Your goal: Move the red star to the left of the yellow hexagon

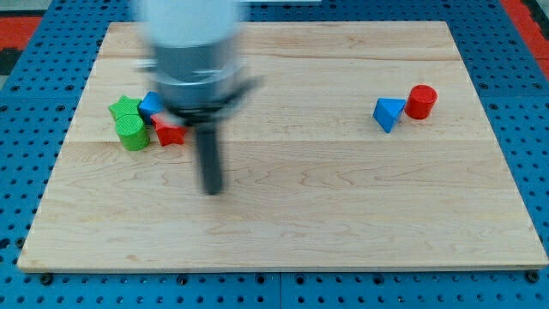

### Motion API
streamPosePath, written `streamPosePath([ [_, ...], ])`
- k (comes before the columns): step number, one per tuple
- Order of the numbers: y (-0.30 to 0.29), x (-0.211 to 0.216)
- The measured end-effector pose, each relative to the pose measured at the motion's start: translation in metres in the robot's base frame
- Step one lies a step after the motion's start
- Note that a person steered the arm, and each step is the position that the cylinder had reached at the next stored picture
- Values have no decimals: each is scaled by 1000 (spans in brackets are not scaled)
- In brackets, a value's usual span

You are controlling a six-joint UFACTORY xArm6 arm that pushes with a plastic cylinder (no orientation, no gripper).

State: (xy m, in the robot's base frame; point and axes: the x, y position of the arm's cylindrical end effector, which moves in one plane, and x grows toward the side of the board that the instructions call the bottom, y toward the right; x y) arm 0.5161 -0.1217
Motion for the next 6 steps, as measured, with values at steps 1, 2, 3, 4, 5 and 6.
streamPosePath([
  [1, -12, -31],
  [2, -49, -57],
  [3, -28, -83],
  [4, -7, -96],
  [5, 16, -93],
  [6, 18, -78],
])
